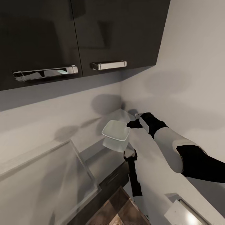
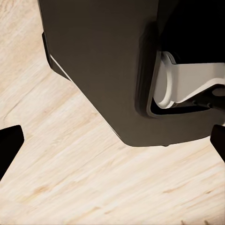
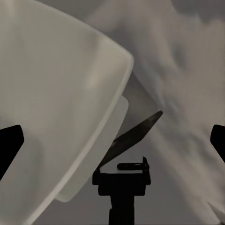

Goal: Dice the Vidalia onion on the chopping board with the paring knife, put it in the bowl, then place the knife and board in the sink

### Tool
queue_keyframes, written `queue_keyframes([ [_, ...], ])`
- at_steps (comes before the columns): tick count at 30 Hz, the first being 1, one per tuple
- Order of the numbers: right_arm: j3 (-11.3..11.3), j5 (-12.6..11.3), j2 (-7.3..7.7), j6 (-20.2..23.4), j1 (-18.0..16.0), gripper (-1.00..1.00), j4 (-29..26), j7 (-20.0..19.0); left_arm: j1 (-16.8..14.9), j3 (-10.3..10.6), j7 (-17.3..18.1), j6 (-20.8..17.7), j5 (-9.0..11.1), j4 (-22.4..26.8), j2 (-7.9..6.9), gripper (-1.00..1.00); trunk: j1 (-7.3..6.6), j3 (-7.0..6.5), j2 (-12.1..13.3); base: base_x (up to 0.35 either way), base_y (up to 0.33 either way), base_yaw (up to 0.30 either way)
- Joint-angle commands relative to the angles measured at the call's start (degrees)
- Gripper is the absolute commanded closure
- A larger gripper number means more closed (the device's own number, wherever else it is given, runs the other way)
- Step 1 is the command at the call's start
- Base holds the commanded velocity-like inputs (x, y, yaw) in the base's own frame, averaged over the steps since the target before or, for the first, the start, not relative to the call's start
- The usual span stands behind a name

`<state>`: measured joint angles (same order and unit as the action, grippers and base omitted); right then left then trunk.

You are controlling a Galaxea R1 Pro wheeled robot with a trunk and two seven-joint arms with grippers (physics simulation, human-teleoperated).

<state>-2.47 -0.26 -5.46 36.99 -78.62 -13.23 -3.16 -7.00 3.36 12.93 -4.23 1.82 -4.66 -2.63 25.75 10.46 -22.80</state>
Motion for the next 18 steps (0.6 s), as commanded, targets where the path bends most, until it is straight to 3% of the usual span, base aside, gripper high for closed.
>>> queue_keyframes([
  [1, -0.26, 0.0, 0.02, 0.28, -0.04, -1.0, -0.06, -0.18, -0.06, 0.33, 0.23, -0.07, 0.21, -0.08, -0.01, -1.0, 0.03, 0.21, -0.12, 0.0, 0.0, 0.0],
  [18, -0.26, 0.0, -0.02, 0.28, -0.04, -1.0, -0.04, -0.18, -0.08, 0.33, 0.25, -0.07, 0.21, -0.03, -0.01, -1.0, 0.03, 1.76, -0.12, 0.0, 0.0, 0.0],
])
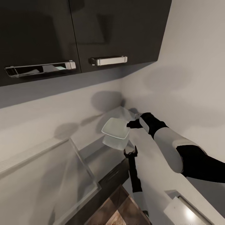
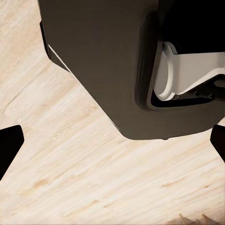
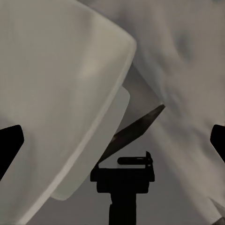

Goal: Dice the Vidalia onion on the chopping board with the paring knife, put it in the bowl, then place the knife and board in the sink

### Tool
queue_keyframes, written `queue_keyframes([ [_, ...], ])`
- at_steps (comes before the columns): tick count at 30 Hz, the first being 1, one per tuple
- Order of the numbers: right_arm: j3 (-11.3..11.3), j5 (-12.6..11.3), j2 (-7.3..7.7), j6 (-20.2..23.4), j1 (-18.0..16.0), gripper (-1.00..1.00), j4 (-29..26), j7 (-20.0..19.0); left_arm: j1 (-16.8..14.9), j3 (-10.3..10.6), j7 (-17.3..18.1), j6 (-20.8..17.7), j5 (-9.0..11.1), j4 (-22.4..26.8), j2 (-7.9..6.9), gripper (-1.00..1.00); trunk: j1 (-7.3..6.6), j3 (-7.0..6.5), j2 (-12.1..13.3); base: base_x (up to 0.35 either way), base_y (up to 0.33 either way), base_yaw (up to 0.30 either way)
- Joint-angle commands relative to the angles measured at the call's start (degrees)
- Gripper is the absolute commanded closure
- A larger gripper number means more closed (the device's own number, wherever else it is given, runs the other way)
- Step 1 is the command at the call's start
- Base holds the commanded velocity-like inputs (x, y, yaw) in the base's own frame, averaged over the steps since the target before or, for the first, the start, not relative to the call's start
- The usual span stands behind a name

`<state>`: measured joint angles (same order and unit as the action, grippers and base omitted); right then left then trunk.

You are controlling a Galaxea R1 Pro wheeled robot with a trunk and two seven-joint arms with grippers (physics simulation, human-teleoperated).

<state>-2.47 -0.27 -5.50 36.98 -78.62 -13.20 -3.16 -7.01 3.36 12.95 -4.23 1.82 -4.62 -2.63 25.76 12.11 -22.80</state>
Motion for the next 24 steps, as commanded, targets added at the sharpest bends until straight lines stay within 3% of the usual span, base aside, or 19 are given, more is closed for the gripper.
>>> queue_keyframes([
  [1, -0.26, 0.0, 0.01, 0.28, -0.04, -1.0, -0.07, -0.18, -0.06, 0.33, 0.24, -0.07, 0.21, -0.07, -0.01, -1.0, 0.03, 0.2, -0.12, 0.0, 0.0, 0.0],
  [11, -0.26, -0.01, -1.23, 0.28, -0.04, -1.0, -0.07, -0.18, -0.05, 0.33, 0.24, -0.07, 0.21, -0.09, -0.01, -1.0, 0.03, 1.12, -0.12, 0.0, 0.0, 0.0],
  [24, -0.26, 0.0, -1.42, 0.28, -0.04, -1.0, -0.07, -0.18, -0.06, 0.33, 0.24, -0.07, 0.21, -0.07, 0.02, -1.0, 0.03, 2.31, -0.12, 0.0, 0.0, 0.0],
])
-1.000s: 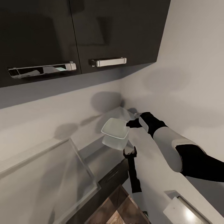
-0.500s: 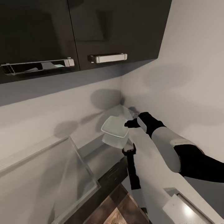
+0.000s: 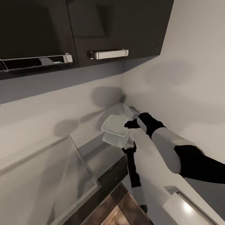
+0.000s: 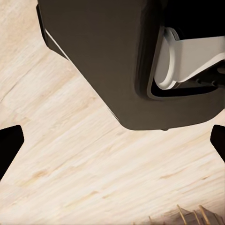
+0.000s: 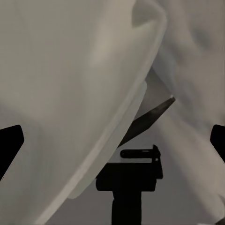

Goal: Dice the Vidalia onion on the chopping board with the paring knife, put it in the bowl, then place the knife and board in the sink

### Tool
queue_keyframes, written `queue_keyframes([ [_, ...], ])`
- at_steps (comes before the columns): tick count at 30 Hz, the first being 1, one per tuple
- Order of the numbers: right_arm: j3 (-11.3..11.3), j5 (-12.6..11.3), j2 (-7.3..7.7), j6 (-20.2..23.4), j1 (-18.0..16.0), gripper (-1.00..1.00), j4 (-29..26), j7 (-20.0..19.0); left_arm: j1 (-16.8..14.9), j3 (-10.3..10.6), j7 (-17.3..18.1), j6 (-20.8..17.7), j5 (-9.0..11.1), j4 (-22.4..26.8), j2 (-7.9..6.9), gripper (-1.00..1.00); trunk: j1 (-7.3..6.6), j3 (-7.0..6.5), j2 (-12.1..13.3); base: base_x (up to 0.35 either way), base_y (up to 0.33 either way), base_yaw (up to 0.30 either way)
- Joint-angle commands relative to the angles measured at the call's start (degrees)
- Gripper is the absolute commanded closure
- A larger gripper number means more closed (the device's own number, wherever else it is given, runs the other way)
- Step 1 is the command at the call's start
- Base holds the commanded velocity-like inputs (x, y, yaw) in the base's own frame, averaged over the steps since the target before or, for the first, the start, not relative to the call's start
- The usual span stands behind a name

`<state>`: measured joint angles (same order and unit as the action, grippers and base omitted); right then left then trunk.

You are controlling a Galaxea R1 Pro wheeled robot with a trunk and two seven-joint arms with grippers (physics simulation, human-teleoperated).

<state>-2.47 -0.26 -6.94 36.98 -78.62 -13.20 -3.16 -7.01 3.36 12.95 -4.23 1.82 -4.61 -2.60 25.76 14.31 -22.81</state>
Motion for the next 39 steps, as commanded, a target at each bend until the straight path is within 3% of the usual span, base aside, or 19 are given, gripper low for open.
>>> queue_keyframes([
  [1, -0.26, 0.0, 0.01, 0.28, -0.04, -1.0, -0.07, -0.18, -0.08, 0.33, 0.24, -0.07, 0.21, -0.06, 0.01, -1.0, 0.03, 0.2, -0.11, 0.0, 0.0, 0.0],
  [39, -0.26, -0.07, -0.76, 0.28, 0.01, -1.0, -0.07, -0.18, -0.05, 0.33, 0.24, -0.07, 0.21, -0.06, -0.04, -1.0, 0.03, 3.67, -0.11, 0.0, 0.0, 0.0],
])
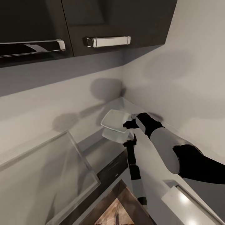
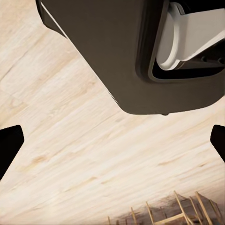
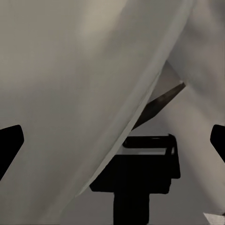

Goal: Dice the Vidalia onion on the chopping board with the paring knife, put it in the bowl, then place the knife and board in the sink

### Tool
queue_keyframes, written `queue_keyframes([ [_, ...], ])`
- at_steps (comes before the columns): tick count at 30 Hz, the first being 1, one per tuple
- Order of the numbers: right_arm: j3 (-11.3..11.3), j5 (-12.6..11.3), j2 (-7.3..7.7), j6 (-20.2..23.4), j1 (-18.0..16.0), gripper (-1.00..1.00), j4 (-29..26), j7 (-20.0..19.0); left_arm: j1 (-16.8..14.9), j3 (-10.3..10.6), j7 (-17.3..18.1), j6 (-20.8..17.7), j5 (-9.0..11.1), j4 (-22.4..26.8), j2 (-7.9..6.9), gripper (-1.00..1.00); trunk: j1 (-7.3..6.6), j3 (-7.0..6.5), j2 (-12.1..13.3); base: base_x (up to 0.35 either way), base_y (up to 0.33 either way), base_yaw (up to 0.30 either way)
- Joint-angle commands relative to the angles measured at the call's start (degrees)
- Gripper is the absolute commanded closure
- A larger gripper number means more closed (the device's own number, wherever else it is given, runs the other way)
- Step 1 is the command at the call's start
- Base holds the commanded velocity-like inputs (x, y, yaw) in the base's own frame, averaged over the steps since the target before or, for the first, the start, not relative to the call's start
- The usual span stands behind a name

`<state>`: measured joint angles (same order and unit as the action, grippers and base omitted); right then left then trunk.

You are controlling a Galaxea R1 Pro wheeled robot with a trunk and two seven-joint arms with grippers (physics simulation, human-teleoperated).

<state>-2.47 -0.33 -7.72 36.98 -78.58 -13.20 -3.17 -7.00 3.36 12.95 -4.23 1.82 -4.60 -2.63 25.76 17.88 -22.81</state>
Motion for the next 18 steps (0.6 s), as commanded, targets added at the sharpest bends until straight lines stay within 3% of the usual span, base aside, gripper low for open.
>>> queue_keyframes([
  [1, -0.26, -0.01, 0.01, 0.28, -0.04, -1.0, -0.07, -0.17, -0.08, 0.33, 0.24, -0.07, 0.21, -0.07, -0.01, -1.0, 0.03, 0.18, -0.11, 0.0, 0.0, 0.0],
  [18, -0.26, -0.01, -0.01, 0.2, 0.0, -1.0, -0.07, -0.18, -0.07, 0.33, 0.24, -0.07, 0.21, -0.07, -0.01, -1.0, 0.03, 0.35, -0.11, 0.0, 0.0, 0.0],
])
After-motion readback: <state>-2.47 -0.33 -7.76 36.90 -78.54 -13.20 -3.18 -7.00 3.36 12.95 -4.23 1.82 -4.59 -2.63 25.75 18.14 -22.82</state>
